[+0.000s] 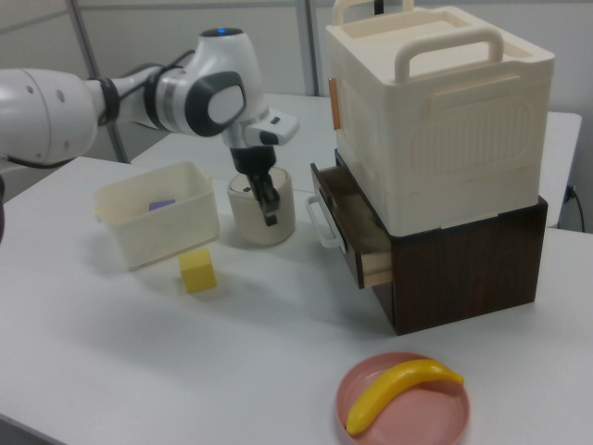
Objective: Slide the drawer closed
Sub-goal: 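Lower the gripper against the drawer front and push it into the cabinet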
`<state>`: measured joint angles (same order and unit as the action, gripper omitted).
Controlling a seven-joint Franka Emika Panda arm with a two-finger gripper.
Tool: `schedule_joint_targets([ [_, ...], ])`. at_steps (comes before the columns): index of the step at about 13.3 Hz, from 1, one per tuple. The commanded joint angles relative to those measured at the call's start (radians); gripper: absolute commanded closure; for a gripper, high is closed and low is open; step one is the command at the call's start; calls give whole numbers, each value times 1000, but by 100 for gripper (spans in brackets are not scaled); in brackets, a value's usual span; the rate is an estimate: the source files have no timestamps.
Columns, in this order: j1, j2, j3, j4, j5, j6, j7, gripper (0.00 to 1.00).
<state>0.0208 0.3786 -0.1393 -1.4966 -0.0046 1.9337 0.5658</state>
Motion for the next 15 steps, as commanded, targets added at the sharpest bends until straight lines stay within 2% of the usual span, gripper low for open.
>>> schedule_joint_targets([
  [1,-22,58,-6,9,-49,99,49,98],
  [6,-65,108,-16,13,-98,312,137,98],
  [9,-70,138,-55,21,-100,419,137,98],
  [14,-71,154,-83,33,-106,476,117,98],
  [15,-70,119,-80,23,-113,473,39,98],
])
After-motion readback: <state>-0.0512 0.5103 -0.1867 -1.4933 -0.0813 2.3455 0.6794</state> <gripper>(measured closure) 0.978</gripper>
